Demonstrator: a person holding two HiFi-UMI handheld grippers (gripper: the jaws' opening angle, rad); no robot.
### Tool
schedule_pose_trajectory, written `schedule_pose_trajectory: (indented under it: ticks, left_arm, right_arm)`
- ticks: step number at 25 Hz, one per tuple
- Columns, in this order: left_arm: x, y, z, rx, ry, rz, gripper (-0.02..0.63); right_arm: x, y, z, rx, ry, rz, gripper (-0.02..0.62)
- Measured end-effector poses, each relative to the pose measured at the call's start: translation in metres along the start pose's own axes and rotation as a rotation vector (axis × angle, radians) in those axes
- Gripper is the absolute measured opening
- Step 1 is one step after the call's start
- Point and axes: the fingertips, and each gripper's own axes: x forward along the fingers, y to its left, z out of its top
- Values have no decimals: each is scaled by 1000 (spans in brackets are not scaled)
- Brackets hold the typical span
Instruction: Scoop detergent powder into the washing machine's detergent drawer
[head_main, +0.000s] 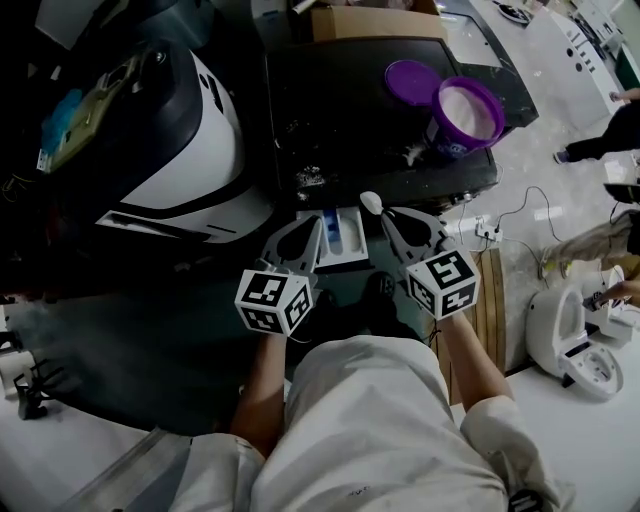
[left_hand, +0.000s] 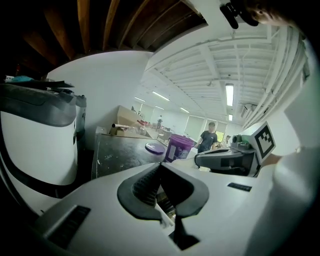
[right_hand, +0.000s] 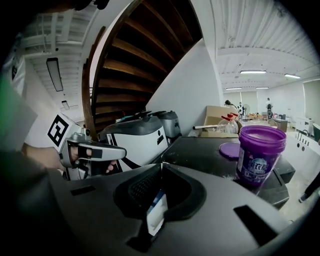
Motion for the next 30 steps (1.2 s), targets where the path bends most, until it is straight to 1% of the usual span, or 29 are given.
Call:
schedule_pose_trajectory:
  ticks: [16,21,30]
  left_arm:
    - [10,-7,38,33,-65,83,18]
    - [12,-10,44,43,-72,90,18]
    - [16,-14,47,52,-70,101,18]
  right_arm:
    - [-5,-27,54,-40,-102,60,8]
    - [-6,-27,60,-46,-117,79,8]
    - [-6,-30,58,-47,-118,96,8]
